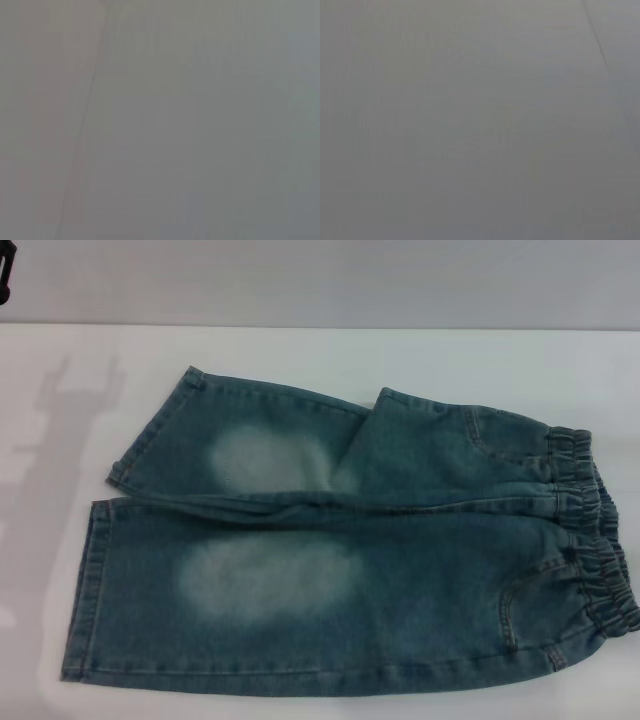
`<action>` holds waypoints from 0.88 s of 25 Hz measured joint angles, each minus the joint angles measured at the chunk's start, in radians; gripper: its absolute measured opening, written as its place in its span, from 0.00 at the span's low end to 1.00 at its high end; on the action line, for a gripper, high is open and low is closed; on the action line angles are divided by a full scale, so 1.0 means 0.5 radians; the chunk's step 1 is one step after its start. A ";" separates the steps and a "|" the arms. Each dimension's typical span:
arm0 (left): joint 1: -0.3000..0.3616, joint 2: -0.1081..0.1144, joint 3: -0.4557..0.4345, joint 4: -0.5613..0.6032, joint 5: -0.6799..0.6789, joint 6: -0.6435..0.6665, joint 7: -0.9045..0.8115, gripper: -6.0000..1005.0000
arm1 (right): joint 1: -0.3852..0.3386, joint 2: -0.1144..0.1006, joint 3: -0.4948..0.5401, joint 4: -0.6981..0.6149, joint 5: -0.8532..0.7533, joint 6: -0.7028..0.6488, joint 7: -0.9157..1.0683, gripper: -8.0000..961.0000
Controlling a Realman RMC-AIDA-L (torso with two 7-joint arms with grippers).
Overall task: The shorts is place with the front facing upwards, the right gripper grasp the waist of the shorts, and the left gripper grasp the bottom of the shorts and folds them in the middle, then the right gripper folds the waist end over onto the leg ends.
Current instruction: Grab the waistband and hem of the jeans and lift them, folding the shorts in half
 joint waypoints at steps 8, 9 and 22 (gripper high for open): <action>-0.022 0.021 0.047 0.000 0.004 -0.033 -0.181 0.67 | -0.069 0.006 -0.004 0.131 0.001 -0.146 0.010 0.68; -0.026 0.044 0.110 0.041 0.016 -0.062 -0.306 0.67 | -0.079 0.006 -0.006 0.141 0.001 -0.149 0.010 0.68; -0.130 0.499 0.327 0.372 1.041 -0.367 -1.985 0.67 | -0.097 -0.001 -0.019 0.146 -0.012 -0.128 0.011 0.68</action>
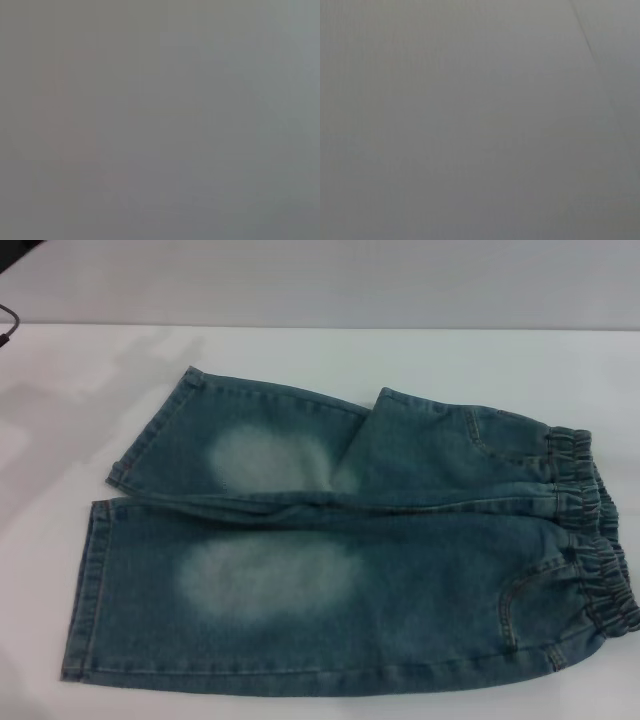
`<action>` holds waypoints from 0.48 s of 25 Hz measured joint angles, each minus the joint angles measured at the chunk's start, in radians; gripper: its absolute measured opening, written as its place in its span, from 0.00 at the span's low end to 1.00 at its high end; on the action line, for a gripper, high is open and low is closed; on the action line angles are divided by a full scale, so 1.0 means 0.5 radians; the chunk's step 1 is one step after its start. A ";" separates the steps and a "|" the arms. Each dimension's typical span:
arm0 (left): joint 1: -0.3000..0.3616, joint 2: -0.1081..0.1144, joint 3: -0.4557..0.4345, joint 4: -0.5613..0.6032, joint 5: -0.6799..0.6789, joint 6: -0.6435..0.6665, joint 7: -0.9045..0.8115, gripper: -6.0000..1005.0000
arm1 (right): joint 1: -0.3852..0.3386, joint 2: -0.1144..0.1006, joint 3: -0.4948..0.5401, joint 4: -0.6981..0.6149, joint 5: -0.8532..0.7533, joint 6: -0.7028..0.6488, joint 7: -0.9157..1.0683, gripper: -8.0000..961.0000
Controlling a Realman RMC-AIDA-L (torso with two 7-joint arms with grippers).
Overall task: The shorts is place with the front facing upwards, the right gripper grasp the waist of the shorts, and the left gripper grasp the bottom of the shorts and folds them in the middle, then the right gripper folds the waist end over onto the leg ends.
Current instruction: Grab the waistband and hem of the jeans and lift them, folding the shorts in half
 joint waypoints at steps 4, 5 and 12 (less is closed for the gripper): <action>-0.062 0.151 -0.002 0.001 0.510 0.111 -0.630 0.67 | 0.028 -0.005 -0.002 -0.032 -0.003 0.041 -0.008 0.68; -0.075 0.192 -0.009 0.002 0.654 0.180 -0.807 0.67 | 0.036 -0.005 -0.002 -0.042 -0.004 0.051 -0.009 0.68; -0.060 0.347 -0.239 0.084 1.437 0.715 -1.538 0.67 | 0.094 -0.008 -0.012 -0.129 -0.005 0.141 -0.014 0.68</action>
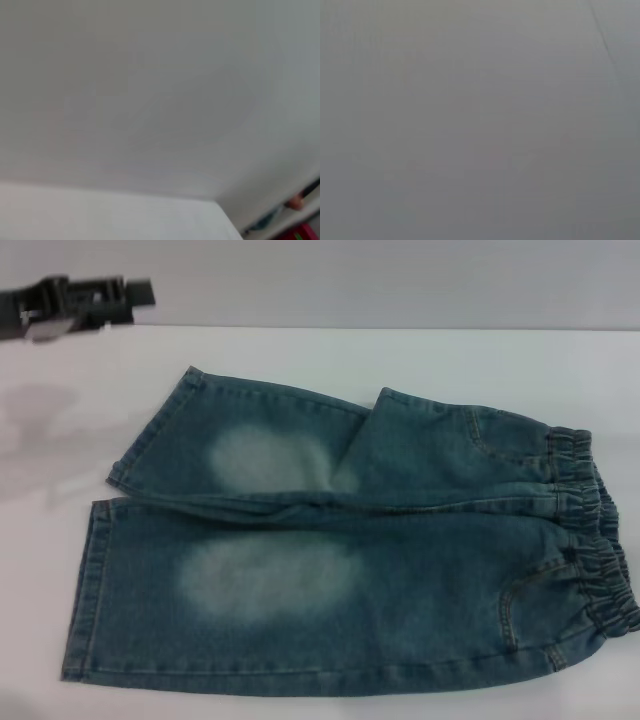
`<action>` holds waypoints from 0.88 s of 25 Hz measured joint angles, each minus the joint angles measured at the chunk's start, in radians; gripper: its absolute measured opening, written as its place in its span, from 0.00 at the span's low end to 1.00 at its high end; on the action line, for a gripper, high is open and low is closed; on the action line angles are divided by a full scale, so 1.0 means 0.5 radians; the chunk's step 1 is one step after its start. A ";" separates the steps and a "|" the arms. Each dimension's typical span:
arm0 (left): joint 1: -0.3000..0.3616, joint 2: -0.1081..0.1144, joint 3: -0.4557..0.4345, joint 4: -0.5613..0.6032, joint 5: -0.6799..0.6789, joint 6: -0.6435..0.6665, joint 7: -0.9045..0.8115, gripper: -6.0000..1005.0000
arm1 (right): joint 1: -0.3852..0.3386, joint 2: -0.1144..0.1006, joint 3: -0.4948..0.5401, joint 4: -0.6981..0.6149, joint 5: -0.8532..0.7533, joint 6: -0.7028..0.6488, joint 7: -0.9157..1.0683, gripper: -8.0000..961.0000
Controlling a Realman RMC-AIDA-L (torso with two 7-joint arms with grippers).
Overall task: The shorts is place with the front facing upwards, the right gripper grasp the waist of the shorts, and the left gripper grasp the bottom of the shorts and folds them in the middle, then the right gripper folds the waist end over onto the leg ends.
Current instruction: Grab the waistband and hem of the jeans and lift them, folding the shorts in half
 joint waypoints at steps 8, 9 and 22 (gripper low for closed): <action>0.065 -0.017 -0.161 0.004 0.456 0.287 -0.201 0.67 | 0.058 -0.032 -0.047 -0.041 -0.003 0.097 -0.005 0.68; 0.076 -0.017 -0.164 0.004 0.475 0.293 -0.228 0.67 | 0.061 -0.036 -0.046 -0.041 -0.003 0.115 -0.006 0.68; 0.098 -0.027 -0.197 0.009 0.838 0.525 -0.448 0.67 | 0.028 -0.050 -0.021 -0.040 0.009 0.187 -0.009 0.68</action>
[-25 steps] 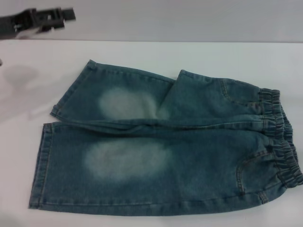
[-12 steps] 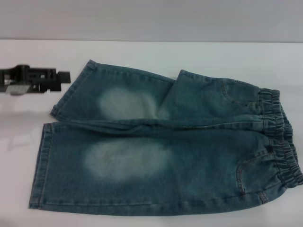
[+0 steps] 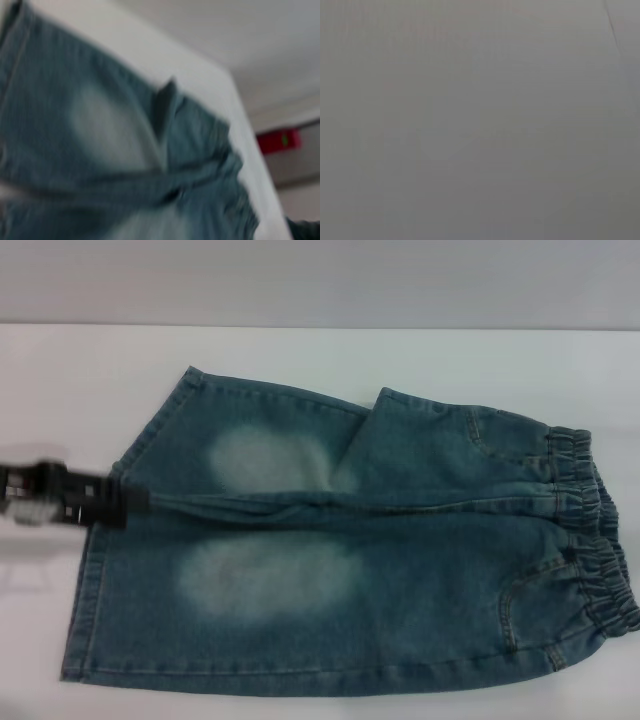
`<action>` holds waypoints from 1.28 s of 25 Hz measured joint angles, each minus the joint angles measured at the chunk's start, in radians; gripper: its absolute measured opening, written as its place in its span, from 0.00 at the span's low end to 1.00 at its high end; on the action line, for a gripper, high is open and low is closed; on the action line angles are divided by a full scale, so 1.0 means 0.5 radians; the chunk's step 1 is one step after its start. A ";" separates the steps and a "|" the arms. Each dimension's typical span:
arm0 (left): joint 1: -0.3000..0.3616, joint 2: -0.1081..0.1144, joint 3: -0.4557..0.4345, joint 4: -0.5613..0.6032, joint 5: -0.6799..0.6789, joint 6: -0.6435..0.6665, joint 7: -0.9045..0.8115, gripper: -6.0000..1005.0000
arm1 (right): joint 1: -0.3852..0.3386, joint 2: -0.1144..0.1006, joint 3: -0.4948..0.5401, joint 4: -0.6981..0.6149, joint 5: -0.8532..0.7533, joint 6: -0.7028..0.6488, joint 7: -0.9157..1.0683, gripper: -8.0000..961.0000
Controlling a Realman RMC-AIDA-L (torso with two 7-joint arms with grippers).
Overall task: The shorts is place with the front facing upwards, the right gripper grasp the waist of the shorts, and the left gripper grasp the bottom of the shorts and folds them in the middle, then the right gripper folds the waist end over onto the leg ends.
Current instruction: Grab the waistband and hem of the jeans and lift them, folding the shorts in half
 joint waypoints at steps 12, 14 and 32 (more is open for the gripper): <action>0.105 -0.029 -0.016 -0.015 0.268 0.076 -0.051 0.67 | -0.031 0.012 0.000 -0.002 0.003 0.001 0.000 0.68; 0.143 -0.028 -0.031 -0.015 0.278 0.072 -0.054 0.67 | -0.031 0.012 0.000 -0.004 0.004 0.001 0.000 0.68; 0.325 -0.050 -0.051 -0.015 0.408 0.041 -0.080 0.67 | -0.002 0.007 0.000 -0.005 -0.002 0.039 0.000 0.68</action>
